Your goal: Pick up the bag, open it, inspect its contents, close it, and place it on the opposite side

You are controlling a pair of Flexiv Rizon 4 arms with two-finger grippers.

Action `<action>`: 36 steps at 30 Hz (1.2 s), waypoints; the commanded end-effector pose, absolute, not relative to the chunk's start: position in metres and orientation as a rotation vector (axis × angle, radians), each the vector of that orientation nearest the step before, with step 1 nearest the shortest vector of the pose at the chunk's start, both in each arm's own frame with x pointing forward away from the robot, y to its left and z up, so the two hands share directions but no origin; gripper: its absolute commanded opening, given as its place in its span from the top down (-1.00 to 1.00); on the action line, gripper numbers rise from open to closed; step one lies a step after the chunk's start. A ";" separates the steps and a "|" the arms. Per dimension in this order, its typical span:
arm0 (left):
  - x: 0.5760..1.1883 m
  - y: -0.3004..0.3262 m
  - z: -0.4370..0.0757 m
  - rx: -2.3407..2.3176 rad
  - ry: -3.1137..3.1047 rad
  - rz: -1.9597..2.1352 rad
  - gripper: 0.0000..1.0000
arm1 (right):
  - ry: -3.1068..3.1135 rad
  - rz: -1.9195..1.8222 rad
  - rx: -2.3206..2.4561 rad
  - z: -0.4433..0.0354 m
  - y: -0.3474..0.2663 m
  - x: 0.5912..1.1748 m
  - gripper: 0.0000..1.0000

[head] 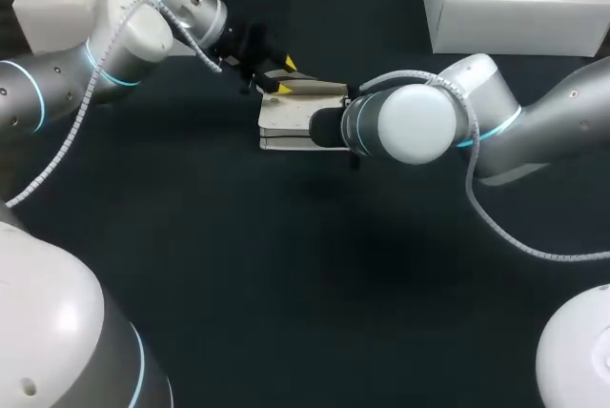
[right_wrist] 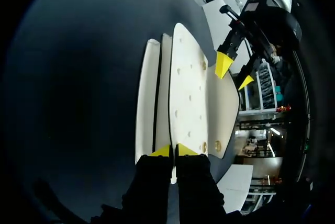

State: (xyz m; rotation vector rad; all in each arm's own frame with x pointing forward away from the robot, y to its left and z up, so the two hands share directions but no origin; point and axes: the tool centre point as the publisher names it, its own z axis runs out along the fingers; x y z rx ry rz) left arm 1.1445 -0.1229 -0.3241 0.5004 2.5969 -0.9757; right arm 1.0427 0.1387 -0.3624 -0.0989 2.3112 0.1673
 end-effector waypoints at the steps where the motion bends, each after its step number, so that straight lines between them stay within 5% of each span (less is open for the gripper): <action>1: 1.151 -0.132 -0.334 0.444 2.584 -0.977 0.03 | 2.304 0.171 -0.098 -0.364 0.138 1.042 1.00; 29: 1.184 -0.137 -0.345 0.281 2.714 -0.991 0.29 | 2.304 0.171 -0.098 -0.364 0.138 1.042 1.00; 36: 1.189 -0.138 -0.347 0.241 2.759 -0.964 0.85 | 2.304 0.171 -0.098 -0.364 0.138 1.042 1.00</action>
